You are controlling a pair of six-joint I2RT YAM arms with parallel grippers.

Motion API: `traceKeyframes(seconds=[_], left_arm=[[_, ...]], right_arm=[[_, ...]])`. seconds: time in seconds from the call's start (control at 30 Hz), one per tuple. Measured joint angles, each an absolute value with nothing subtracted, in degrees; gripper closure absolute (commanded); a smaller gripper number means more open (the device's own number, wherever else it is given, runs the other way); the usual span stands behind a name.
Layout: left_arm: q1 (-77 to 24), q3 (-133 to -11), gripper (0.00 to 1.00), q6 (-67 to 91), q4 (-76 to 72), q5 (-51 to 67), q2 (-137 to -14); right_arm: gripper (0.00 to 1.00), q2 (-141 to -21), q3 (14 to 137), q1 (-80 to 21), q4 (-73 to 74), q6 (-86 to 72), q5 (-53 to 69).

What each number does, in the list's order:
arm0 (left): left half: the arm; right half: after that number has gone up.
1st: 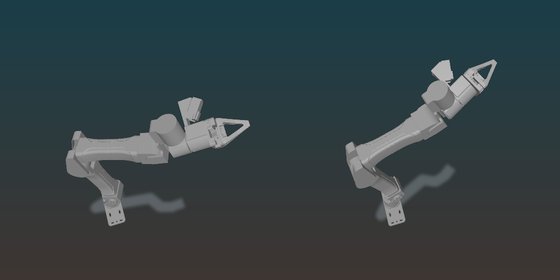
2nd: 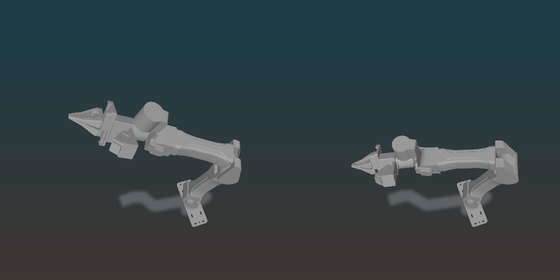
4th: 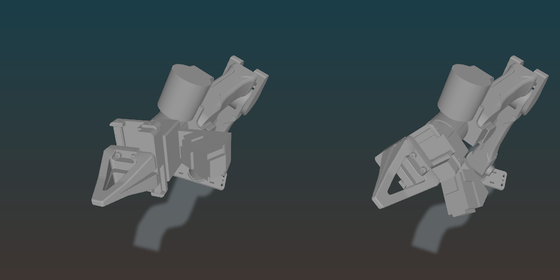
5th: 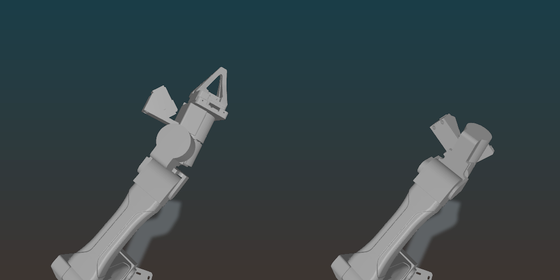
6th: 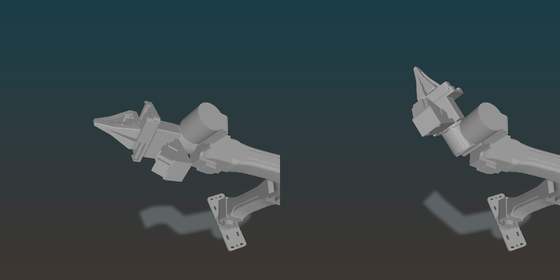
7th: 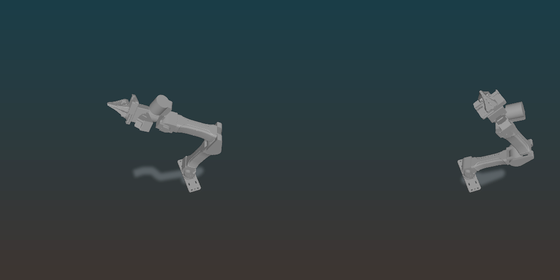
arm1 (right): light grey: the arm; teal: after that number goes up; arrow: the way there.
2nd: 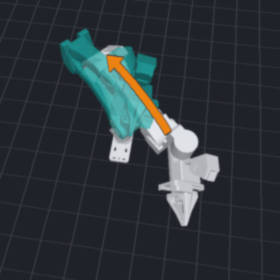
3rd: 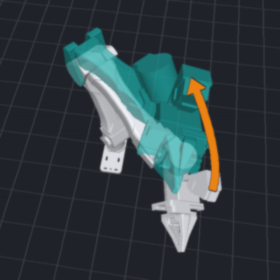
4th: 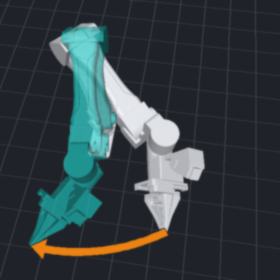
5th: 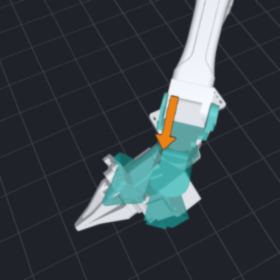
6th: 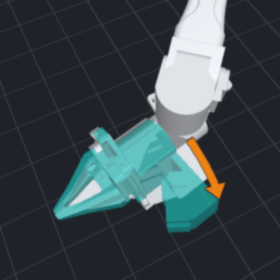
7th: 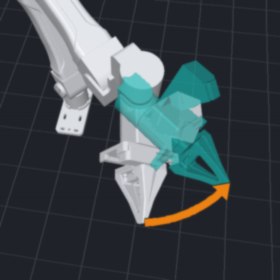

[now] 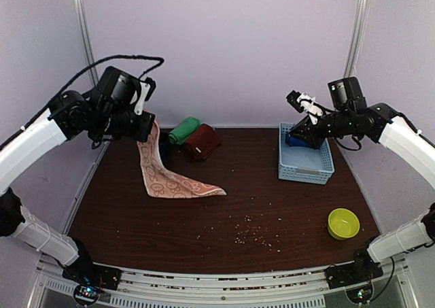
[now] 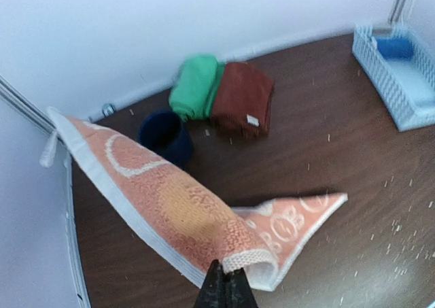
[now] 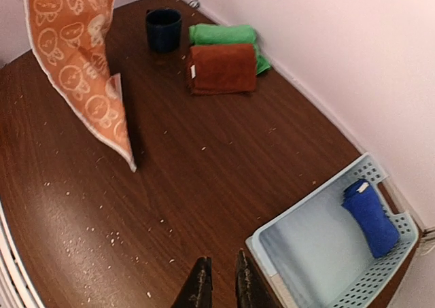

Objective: Roll the towels
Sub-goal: Adjust the towel at the center of the board, then pick up the towel from the center of the board.

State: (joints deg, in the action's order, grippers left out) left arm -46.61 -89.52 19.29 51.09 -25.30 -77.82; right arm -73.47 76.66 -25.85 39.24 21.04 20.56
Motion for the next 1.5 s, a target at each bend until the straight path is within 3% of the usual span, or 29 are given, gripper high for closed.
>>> traceKeyframes(seconds=[0.13,0.27,0.4,0.53,0.73,0.9,1.0,1.2,1.5], left_arm=[[-46.7,-74.7,1.00,20.6,51.2,-21.4,-77.7],[-46.8,-67.2,1.00,21.8,51.5,-20.1,-77.7],[-46.8,-65.5,1.00,22.8,50.1,-20.1,-77.1],[-46.8,-63.9,1.00,23.7,48.8,-20.0,-76.4],[-46.7,-63.6,1.00,25.1,48.5,-20.4,-76.2],[-46.3,-62.8,1.00,26.2,48.5,-20.7,-73.3],[-46.0,-62.3,1.00,26.5,48.5,-20.9,-71.8],[-45.7,-62.2,1.00,26.5,48.5,-21.2,-71.6],[-43.8,-62.5,1.00,26.5,48.9,-24.1,-71.4]], right_arm=[[0.78,-77.2,72.9,-28.7,40.6,21.9,23.0],[0.68,-80.0,70.8,-31.8,40.2,23.2,24.6],[0.63,-83.3,69.5,-35.3,36.3,25.1,24.9],[0.60,-94.0,71.2,-38.6,32.4,27.4,24.9],[0.59,-113.4,79.4,-41.3,27.4,28.3,23.2],[0.59,-121.8,86.0,-42.3,23.9,28.3,23.2],[0.67,-124.5,89.3,-42.8,22.8,28.1,23.2],[0.99,-126.1,91.7,-43.7,22.0,27.7,23.7],[1.00,-120.1,87.4,-43.6,25.6,28.8,21.0]])
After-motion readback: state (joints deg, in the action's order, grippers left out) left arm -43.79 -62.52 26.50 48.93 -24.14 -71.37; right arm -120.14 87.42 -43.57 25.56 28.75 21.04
